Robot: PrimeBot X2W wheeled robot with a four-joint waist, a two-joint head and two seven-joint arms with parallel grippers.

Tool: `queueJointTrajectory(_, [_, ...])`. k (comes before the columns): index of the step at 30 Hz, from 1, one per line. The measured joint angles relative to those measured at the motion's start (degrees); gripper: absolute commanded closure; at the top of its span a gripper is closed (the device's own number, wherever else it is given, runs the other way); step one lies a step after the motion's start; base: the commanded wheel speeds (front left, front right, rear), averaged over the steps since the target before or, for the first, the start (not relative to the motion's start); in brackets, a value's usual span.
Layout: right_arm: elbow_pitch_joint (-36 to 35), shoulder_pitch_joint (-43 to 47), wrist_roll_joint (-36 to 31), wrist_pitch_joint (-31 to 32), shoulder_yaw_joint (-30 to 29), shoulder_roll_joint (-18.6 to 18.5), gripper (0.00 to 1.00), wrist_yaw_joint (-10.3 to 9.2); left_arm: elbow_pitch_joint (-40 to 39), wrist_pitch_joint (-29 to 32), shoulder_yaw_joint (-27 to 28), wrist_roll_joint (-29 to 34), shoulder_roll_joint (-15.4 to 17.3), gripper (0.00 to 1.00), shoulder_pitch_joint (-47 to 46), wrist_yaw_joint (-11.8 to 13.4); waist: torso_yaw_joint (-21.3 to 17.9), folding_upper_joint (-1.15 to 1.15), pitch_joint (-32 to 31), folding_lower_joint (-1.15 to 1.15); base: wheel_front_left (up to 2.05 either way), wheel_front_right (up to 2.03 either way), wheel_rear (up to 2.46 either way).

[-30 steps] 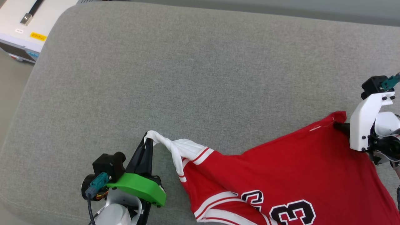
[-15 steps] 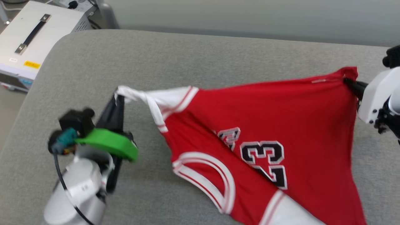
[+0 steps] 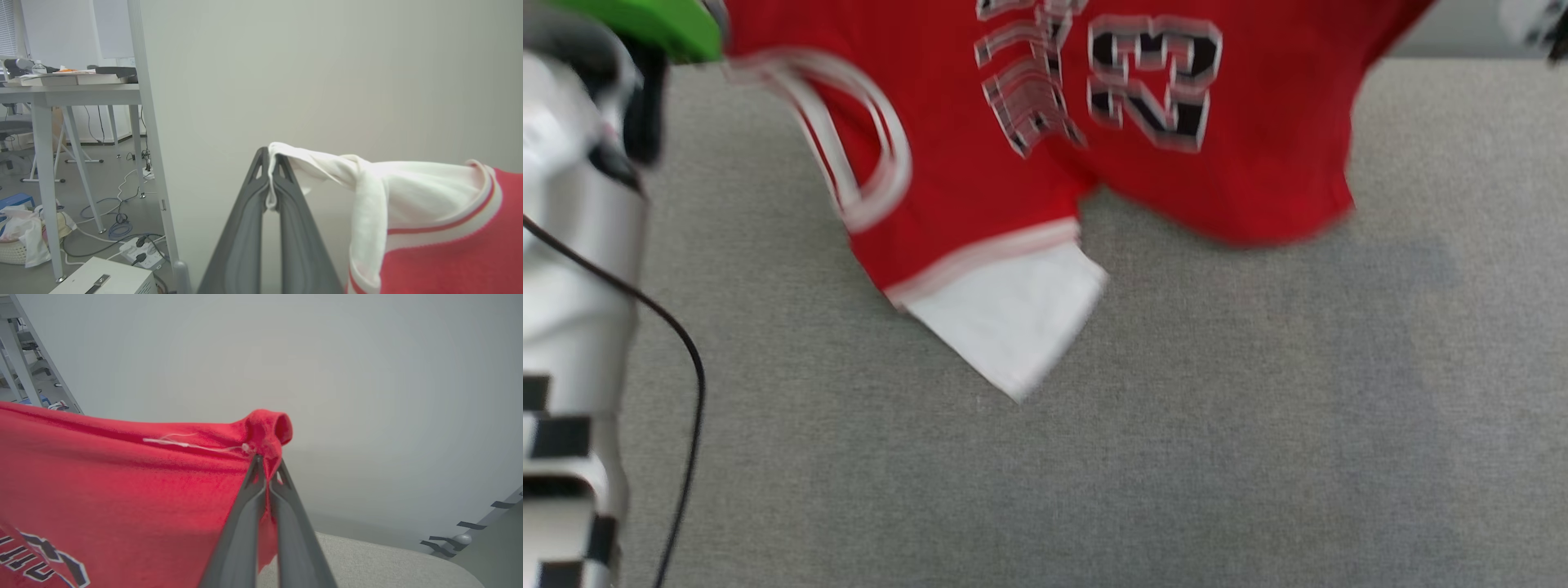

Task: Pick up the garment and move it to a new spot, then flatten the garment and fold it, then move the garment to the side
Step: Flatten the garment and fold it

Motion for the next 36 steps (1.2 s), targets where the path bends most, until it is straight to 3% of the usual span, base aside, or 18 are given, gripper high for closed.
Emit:
queueJointTrajectory(9, [6.3, -19.8, -7.0, -7.3, -2.8, 3.4, 1.0, 0.03, 7.9, -0.9, 0.4, 2.2, 2.8, 1.0, -22.4, 0.2, -2.2, 0.0, 8.9, 0.0, 0.0, 0.0, 0.0])
queueJointTrajectory(17, [14.5, -26.8, -8.6, -11.4, -3.3, 4.8, 1.0, 0.04, 16.2, -2.5, -0.2, 2.9, 1.8, 1.0, -30.4, -0.6, -3.3, 0.0, 17.0, 0.0, 0.0, 0.0, 0.0])
queueJointTrajectory(27, [22.2, -26.1, -6.1, -14.8, 1.5, 5.3, 1.0, 0.03, 25.2, -5.4, 0.4, 0.0, -1.2, 1.0, -29.5, -3.8, -3.0, 0.0, 23.8, 0.01, 0.0, 0.0, 0.0])
queueJointTrajectory(36, [22.7, -11.3, 1.4, -17.4, 9.0, 3.9, 1.0, 0.03, 26.9, -6.5, 0.8, -3.7, -3.5, 1.0, -14.1, -6.5, -1.8, 0.0, 20.4, 0.0, 0.0, 0.0, 0.0])
